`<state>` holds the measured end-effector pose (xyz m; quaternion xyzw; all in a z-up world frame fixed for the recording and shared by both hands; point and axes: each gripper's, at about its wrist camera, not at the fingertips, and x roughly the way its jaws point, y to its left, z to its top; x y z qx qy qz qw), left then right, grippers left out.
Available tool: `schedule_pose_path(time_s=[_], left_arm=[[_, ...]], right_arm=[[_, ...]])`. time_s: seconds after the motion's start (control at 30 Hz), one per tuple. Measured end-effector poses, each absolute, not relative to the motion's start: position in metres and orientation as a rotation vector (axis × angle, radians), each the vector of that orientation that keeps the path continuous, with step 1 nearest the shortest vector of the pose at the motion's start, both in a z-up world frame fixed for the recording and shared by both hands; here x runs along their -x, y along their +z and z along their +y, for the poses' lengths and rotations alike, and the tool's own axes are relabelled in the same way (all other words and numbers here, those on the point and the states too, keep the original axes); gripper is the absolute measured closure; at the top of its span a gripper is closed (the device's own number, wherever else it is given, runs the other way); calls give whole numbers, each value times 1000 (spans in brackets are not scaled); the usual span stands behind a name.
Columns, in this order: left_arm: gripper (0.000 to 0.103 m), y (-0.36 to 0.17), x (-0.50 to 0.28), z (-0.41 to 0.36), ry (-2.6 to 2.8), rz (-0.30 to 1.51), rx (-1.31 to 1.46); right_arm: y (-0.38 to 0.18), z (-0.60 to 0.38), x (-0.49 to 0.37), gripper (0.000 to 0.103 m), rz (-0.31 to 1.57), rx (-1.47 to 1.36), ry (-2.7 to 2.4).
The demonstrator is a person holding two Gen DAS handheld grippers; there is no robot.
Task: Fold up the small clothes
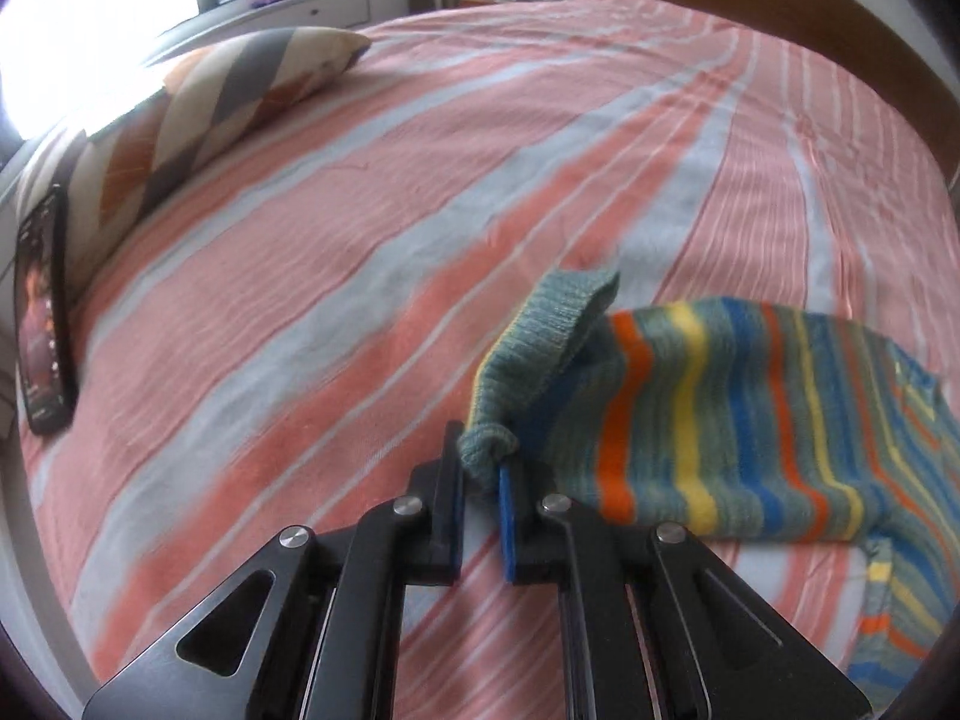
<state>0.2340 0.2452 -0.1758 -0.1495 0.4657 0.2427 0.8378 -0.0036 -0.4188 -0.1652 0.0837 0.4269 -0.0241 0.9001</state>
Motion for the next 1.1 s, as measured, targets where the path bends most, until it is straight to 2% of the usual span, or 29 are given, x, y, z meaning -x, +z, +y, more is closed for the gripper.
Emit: schedule_pose_path(time_s=[0.07, 0.13, 0.2, 0.27, 0.33, 0.43, 0.53, 0.6, 0.67, 0.7, 0.73, 0.77, 0.8, 0.83, 1.0, 1.1], left_arm=[[80, -169, -230, 244, 504, 980, 291], [56, -157, -215, 243, 500, 974, 277], [46, -142, -189, 233, 384, 966, 264], [42, -133, -155, 211, 201, 1011, 250], [32, -135, -118, 182, 2, 1087, 258], [30, -155, -64, 135, -176, 1181, 236], [31, -174, -38, 106, -207, 1214, 178], [33, -176, -31, 97, -196, 1191, 118], [49, -178, -27, 91, -192, 1178, 82], [72, -179, -27, 90, -199, 1179, 76], [102, -183, -24, 87, -227, 1189, 77], [101, -184, -23, 84, -247, 1198, 79], [102, -181, -20, 83, -241, 1187, 66], [103, -178, -17, 83, -250, 1180, 67], [103, -159, 10, 96, -303, 1180, 157], [103, -167, 18, 95, -298, 1204, 133]], right_arm=[[-165, -423, 3, 73, 885, -191, -60], [-160, -428, 3, 70, 890, -204, -57], [-151, -433, 6, 47, 897, -247, -25], [-143, -436, 11, 46, 919, -308, 42], [-140, -430, 13, 46, 1018, -370, 180], [-150, -410, 20, 46, 1185, -425, 367], [-161, -386, 28, 46, 1270, -388, 442], [-170, -372, 28, 46, 1292, -327, 447], [-186, -359, 23, 46, 1333, -276, 456], [-192, -353, 22, 46, 1337, -241, 447], [-193, -348, 21, 47, 1332, -216, 442], [-192, -345, 22, 53, 1334, -185, 437], [-190, -343, 23, 81, 1340, -166, 439], [-187, -343, 23, 100, 1351, -159, 437], [-151, -355, 42, 99, 1350, -182, 409], [-141, -359, 47, 99, 1359, -209, 398]])
